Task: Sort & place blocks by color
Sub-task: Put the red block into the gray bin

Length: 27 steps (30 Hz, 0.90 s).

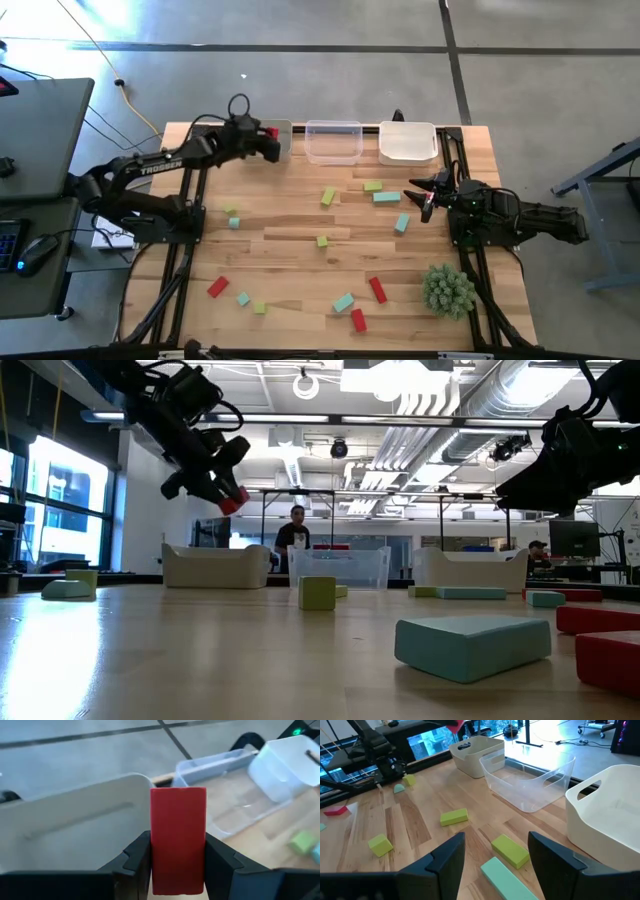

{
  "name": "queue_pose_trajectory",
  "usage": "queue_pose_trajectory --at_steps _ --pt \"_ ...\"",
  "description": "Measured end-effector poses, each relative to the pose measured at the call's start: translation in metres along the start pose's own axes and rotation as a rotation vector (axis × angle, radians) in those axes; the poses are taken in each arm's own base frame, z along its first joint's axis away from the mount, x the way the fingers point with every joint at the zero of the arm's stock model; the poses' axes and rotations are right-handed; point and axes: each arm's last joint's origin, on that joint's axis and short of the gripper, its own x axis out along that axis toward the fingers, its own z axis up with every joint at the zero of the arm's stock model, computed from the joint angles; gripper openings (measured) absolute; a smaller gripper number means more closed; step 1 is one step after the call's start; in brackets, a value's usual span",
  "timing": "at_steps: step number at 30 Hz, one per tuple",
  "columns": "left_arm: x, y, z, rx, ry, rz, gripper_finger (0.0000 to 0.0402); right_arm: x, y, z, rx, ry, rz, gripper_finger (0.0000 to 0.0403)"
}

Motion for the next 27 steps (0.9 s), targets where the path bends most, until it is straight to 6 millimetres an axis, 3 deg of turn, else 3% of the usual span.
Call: queue_pose_trajectory --at_steps 13,27 --pt "0.027 0.046 0.003 0.133 0.091 0.097 0.0115 0.000 0.000 0.000 0.000 0.000 0.000 0.0206" --pt "0.057 0.054 -0.014 0.151 0.223 0.101 0.0142 0.000 0.000 0.000 0.000 0.000 0.000 0.0206"
